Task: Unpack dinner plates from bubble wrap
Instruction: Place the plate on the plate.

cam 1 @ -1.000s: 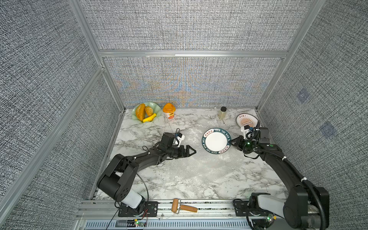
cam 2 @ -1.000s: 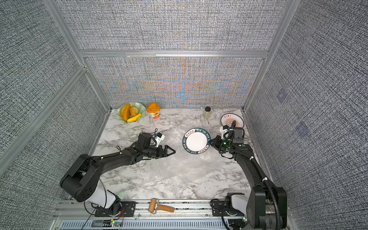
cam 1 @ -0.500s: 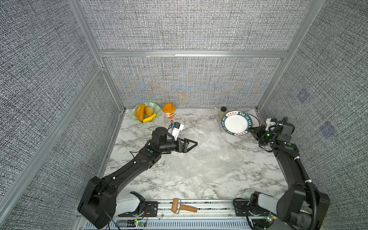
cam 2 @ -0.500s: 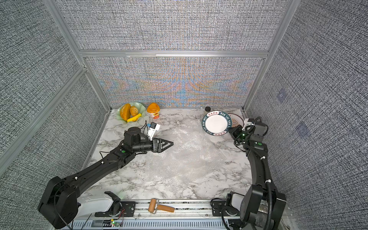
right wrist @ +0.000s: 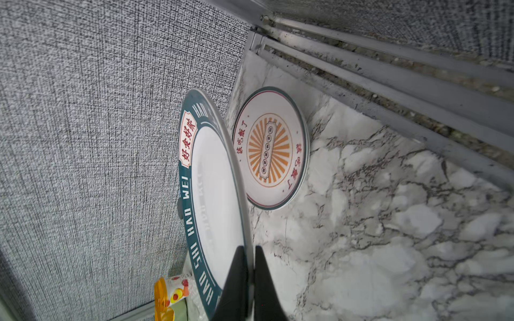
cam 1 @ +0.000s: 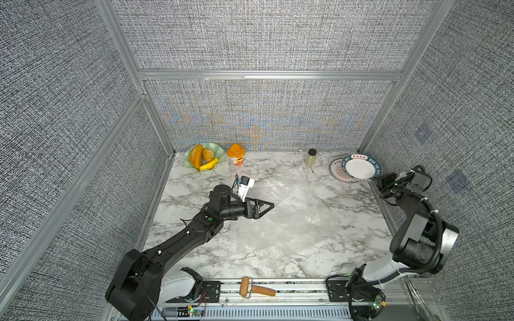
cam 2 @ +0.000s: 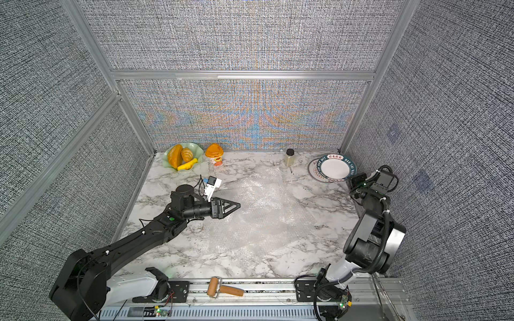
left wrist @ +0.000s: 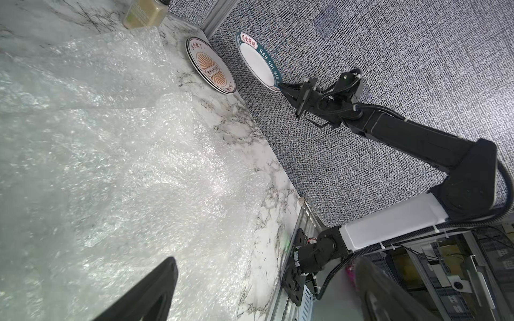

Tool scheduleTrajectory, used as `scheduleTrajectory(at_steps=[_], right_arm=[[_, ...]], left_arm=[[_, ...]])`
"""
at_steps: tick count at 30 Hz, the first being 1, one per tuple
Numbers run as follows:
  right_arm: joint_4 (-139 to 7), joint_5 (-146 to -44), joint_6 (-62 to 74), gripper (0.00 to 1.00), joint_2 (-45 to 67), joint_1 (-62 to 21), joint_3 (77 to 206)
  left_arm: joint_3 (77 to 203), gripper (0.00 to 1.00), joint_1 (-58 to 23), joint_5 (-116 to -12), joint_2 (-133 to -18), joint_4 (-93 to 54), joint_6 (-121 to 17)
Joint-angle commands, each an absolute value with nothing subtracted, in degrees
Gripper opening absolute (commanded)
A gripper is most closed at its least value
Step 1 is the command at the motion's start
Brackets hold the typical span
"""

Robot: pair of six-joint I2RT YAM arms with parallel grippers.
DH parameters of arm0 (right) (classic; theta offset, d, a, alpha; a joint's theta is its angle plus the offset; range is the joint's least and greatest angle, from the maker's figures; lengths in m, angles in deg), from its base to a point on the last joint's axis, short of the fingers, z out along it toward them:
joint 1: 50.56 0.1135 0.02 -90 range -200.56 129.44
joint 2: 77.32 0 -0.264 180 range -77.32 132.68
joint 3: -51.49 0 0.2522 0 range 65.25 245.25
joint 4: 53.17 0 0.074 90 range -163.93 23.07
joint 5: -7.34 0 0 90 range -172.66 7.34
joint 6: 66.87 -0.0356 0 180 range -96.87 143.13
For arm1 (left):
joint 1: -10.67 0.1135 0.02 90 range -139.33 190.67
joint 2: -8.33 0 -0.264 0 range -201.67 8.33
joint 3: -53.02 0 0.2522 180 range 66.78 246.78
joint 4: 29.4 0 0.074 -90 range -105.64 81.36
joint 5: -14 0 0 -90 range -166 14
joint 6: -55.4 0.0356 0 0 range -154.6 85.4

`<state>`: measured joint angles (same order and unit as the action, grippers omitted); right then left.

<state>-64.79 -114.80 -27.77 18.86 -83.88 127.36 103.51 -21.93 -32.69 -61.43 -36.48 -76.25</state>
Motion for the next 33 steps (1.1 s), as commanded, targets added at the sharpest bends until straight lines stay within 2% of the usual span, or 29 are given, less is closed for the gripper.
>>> scheduleTrajectory(at_steps=[1, 14, 33], right_arm=[[-57.42, -114.83, -33.60, 0.00, 23.86, -83.64, 129.77], [-60.18, -112.60, -33.02, 0.00, 37.45, -80.97, 138.81], [-62.68, -112.09, -31.19, 0.00, 42.36, -78.60, 142.02]], left_arm=[[103.43, 0.99, -21.96, -32.21, -60.74, -38.41, -76.43], [102.14, 0.99, -21.94, -33.99, -57.98, -37.19, -76.61], [102.57, 0.99, -21.94, -34.62, -57.95, -36.15, -76.17]])
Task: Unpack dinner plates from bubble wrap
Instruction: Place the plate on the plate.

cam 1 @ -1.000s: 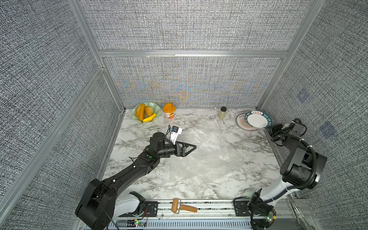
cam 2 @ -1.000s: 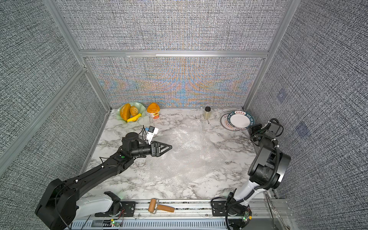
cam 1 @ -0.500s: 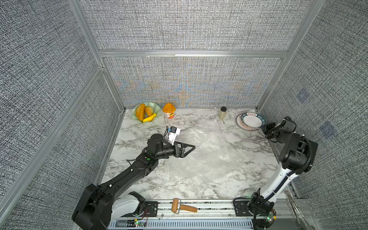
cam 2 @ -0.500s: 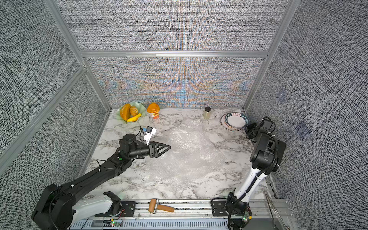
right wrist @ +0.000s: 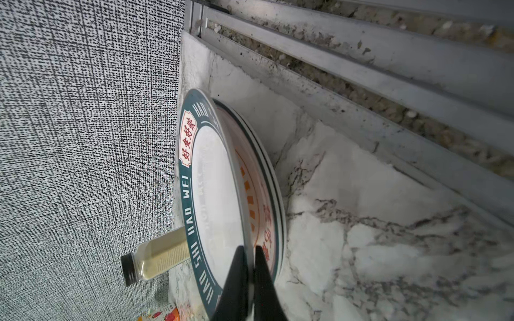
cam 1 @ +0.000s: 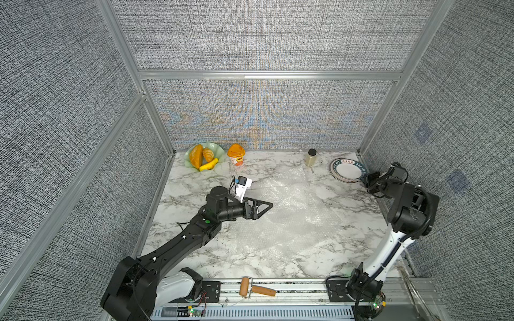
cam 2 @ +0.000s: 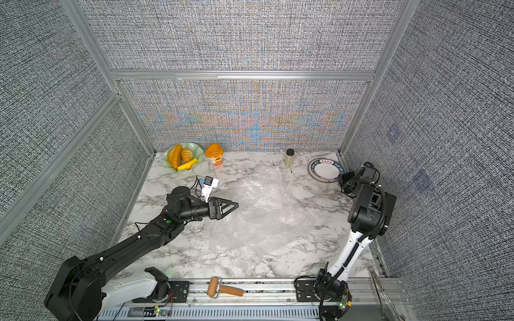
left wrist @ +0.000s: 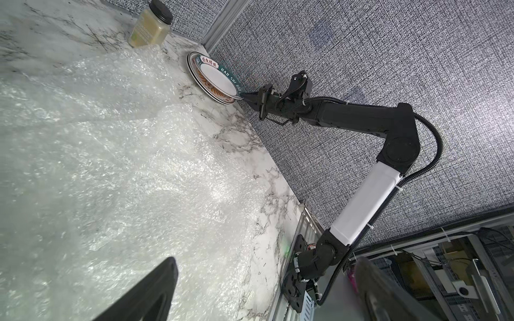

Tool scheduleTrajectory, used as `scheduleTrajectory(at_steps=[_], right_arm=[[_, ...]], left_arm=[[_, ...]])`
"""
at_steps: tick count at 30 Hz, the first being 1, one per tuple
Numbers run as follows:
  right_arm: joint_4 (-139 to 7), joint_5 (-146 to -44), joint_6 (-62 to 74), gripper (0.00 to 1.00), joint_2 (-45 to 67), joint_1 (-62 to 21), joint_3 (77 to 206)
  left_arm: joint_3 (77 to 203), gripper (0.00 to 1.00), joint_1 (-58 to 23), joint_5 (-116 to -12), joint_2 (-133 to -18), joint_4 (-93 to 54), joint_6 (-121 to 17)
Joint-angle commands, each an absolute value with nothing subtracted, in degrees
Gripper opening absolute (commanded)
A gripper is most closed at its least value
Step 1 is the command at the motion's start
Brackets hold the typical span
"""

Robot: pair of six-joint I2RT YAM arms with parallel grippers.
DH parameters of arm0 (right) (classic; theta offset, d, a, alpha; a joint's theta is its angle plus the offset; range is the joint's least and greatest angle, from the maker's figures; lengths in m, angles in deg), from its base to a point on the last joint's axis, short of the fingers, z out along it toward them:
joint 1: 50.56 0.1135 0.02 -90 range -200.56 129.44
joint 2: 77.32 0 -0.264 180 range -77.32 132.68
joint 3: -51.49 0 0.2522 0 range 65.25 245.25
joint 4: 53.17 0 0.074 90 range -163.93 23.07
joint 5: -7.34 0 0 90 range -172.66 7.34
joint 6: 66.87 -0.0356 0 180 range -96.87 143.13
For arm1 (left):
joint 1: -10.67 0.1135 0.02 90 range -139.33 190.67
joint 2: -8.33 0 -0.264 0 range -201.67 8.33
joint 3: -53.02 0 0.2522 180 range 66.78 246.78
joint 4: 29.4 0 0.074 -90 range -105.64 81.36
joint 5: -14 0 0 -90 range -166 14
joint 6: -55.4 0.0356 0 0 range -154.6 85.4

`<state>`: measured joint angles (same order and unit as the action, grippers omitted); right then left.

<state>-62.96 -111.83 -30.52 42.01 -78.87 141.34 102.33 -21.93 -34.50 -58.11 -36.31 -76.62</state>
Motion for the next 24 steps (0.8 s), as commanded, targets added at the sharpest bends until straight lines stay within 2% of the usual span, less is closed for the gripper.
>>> scheduleTrajectory(at_steps=[1, 6, 13, 20, 24], right_arm=[[-62.71, -112.19, -31.19, 0.00, 42.54, -78.60, 142.09], [-62.88, -112.27, -30.67, 0.02, 42.74, -78.61, 142.11], [-63.32, -113.21, -30.37, 0.11, 43.37, -78.59, 142.79], [-63.80, -113.69, -30.57, 0.37, 43.61, -78.60, 142.84], [-64.71, -113.82, -30.40, 0.46, 43.96, -78.64, 143.29]], left_arm=[[102.56, 0.99, -21.94, -34.66, -57.81, -36.05, -76.04], [102.27, 0.99, -21.94, -34.95, -57.27, -35.49, -75.73], [102.11, 0.99, -21.94, -34.87, -58.11, -36.25, -75.73], [101.94, 0.99, -21.94, -34.89, -58.67, -36.53, -75.91], [101.41, 0.99, -21.94, -35.12, -58.30, -36.78, -76.17]])
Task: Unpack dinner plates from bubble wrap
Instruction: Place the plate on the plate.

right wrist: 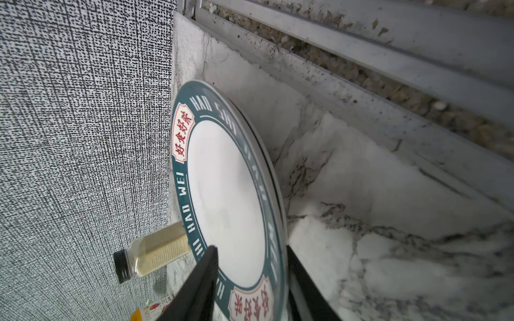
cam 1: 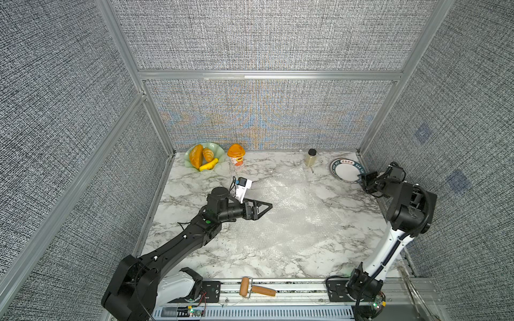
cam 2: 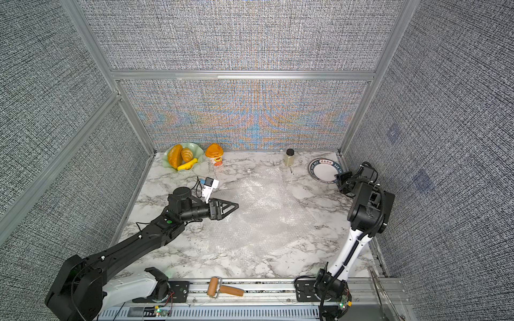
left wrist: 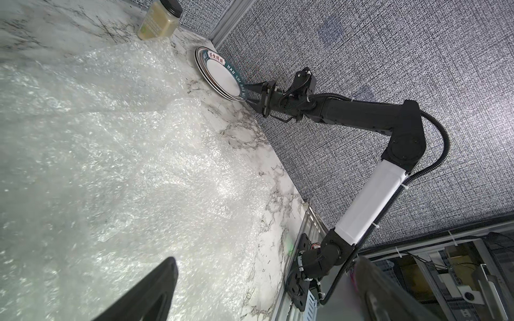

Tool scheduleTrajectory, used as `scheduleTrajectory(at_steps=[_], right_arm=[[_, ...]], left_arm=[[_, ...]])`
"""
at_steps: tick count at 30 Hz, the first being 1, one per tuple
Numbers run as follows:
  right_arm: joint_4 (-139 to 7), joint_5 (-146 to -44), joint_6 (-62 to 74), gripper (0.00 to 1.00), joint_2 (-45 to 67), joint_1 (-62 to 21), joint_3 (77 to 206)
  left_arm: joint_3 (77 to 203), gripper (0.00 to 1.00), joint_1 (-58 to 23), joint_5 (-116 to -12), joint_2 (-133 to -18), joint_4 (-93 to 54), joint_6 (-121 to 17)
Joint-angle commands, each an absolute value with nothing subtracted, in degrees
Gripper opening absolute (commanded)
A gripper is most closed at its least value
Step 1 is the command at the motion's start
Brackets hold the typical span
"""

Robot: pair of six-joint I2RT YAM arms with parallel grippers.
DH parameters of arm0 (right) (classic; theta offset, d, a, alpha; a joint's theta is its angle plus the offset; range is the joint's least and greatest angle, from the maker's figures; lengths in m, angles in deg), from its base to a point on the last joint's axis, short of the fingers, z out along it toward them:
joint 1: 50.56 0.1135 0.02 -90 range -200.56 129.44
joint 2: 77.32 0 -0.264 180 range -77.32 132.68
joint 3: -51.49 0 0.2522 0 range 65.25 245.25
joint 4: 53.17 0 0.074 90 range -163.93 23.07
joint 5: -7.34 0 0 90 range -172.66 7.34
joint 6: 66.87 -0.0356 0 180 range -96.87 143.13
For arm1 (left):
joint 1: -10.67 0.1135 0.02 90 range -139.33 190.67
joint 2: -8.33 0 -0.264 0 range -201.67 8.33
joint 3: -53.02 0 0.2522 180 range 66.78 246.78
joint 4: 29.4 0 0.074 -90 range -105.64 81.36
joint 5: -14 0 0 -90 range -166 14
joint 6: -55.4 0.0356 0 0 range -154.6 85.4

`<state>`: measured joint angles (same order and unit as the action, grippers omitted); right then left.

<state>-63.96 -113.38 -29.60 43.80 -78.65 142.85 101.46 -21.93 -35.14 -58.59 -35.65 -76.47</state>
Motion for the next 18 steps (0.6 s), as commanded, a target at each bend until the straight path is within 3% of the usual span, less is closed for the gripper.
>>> scheduleTrajectory(at_steps=[1, 18], right_arm=[[-64.96, -113.87, -30.32, 0.48, 44.07, -78.60, 143.42], [-71.47, -111.70, -27.51, 0.84, 40.56, -79.39, 143.45]], left_arm=[[101.43, 0.99, -21.94, -35.28, -58.36, -36.57, -76.17], [102.14, 0.99, -21.98, -34.95, -61.10, -39.19, -76.06]])
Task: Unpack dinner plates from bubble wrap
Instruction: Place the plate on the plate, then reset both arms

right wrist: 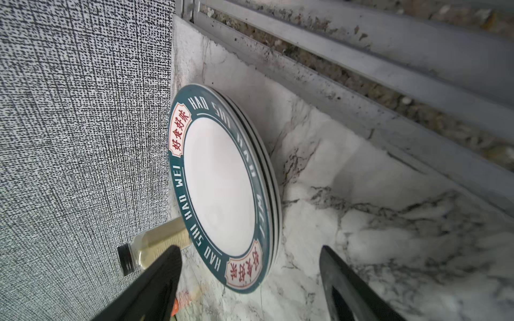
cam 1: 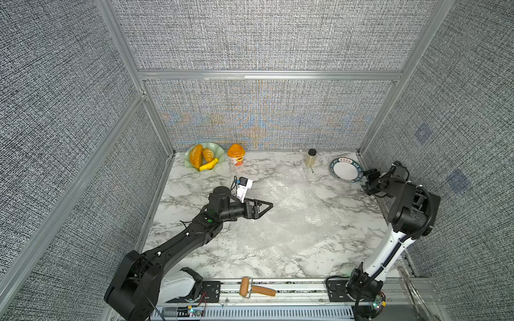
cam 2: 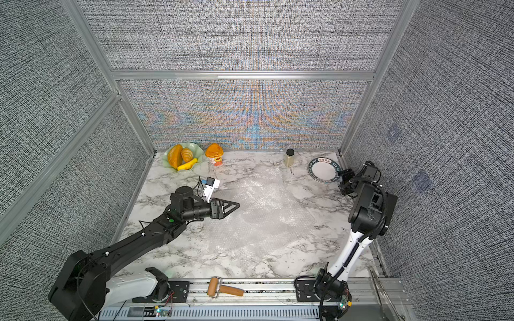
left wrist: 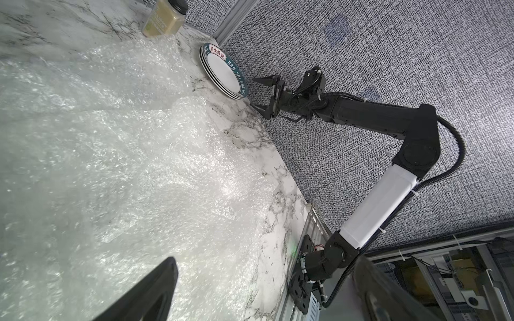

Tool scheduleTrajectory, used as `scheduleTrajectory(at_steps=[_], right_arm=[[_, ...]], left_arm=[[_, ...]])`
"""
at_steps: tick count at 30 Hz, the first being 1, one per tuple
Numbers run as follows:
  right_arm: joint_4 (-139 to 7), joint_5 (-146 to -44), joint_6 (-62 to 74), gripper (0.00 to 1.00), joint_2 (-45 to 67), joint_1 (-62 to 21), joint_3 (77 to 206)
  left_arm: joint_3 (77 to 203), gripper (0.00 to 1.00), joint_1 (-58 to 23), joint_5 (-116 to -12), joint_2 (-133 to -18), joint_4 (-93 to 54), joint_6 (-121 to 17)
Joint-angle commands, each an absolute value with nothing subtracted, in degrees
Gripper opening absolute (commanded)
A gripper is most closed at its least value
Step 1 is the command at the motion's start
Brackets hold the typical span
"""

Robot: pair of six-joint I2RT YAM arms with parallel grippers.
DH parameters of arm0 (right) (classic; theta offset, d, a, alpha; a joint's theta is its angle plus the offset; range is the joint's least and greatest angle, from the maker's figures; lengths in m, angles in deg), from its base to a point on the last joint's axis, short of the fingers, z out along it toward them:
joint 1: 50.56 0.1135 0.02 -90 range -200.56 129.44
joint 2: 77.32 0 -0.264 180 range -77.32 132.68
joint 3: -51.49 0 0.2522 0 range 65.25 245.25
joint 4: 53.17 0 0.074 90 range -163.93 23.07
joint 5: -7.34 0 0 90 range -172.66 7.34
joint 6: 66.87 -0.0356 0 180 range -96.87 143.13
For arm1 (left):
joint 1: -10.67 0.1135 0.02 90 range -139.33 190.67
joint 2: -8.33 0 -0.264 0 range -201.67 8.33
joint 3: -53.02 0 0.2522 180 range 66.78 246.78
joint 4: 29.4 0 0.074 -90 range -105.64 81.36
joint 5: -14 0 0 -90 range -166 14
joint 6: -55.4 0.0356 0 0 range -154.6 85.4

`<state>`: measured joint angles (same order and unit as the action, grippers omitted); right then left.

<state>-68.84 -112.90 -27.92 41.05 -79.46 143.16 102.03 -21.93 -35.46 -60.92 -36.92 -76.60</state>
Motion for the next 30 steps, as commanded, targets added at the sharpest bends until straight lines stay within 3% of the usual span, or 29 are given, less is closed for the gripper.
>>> scheduleTrajectory(at_steps=[1, 4, 16, 30], right_arm=[[-71.98, -111.62, -27.50, 0.85, 40.48, -79.50, 143.47], [-72.37, -110.92, -27.41, 0.99, 39.62, -79.65, 142.61], [-72.04, -109.22, -27.36, 0.99, 33.08, -80.44, 137.69], [-67.91, -108.51, -29.34, 0.99, 18.11, -80.43, 129.03]], left_arm=[[102.13, 0.99, -21.94, -34.95, -61.00, -39.20, -76.02], [102.11, 0.99, -21.94, -34.95, -60.92, -38.89, -75.78], [102.17, 0.99, -21.98, -35.78, -60.62, -37.26, -74.72], [103.23, 0.99, -21.94, -36.61, -62.46, -37.45, -74.67]])
